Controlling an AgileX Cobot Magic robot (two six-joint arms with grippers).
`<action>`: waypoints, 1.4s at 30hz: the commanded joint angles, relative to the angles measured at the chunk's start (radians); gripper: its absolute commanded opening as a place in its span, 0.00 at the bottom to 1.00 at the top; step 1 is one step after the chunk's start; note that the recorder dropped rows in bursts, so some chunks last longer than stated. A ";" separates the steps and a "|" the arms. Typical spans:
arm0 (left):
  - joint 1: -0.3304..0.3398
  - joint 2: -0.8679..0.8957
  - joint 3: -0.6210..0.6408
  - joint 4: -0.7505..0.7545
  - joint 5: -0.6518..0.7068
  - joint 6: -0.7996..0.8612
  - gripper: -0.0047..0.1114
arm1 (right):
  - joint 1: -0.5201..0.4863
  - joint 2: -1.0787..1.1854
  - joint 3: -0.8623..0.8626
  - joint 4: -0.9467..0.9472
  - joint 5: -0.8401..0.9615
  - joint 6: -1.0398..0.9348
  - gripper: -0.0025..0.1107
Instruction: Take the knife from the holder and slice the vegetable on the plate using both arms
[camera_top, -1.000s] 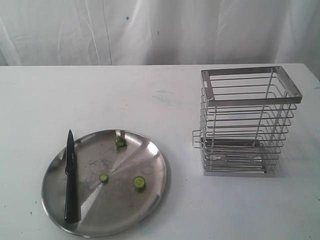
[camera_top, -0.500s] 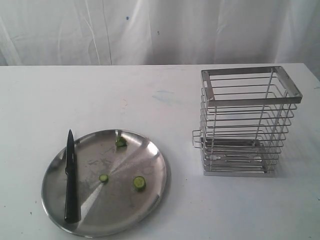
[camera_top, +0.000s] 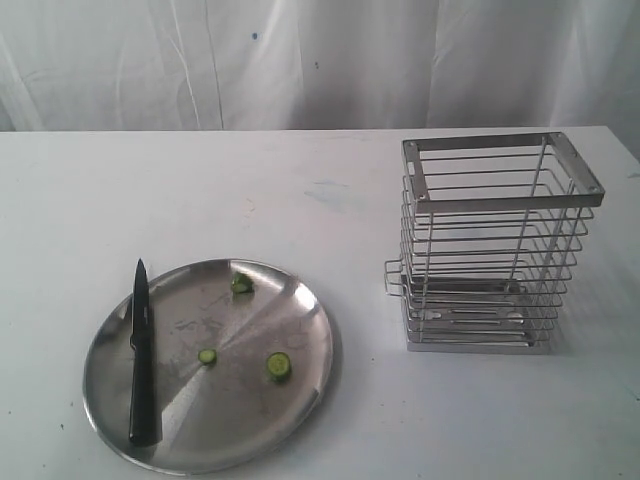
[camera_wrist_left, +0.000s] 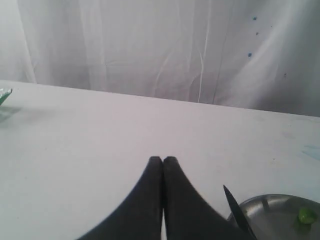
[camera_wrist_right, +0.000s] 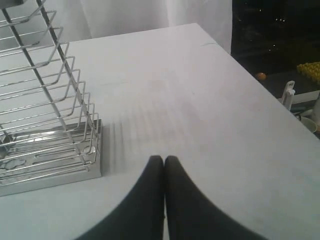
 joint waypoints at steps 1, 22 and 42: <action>0.010 -0.093 0.113 0.000 -0.060 -0.039 0.04 | -0.002 -0.005 0.003 -0.008 -0.004 0.003 0.02; 0.008 -0.157 0.216 -0.090 0.299 0.299 0.04 | -0.002 -0.005 0.003 -0.008 -0.004 0.003 0.02; 0.008 -0.157 0.216 -0.088 0.351 0.083 0.04 | -0.002 -0.005 0.003 -0.010 -0.004 0.003 0.02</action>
